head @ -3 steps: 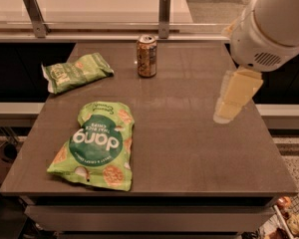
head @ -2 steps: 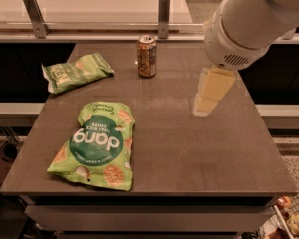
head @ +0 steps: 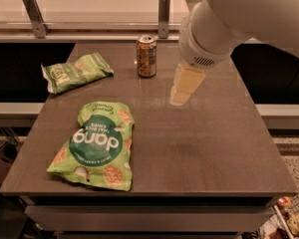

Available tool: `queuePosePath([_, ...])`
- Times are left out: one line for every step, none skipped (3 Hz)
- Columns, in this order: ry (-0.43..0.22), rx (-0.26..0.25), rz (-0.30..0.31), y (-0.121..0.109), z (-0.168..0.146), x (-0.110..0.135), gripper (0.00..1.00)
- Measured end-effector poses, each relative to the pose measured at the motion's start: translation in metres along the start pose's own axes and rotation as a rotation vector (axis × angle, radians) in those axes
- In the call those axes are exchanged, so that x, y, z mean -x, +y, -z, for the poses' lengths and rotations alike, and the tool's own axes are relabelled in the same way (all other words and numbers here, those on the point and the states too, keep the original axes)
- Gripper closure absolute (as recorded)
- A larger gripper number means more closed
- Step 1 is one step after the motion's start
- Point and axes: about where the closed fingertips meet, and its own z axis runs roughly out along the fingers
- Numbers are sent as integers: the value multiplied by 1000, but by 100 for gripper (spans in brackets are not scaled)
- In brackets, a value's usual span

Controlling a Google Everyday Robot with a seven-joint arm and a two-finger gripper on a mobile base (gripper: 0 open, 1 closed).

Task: Pick green jalapeno chip bag

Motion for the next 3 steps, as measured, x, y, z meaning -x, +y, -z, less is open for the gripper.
queuePosePath([0,0,0,0,0,0,0])
queuePosePath([-15,-14,14,-10,0,5,0])
queuePosePath([-60,-9,88,-39,-23,30,0])
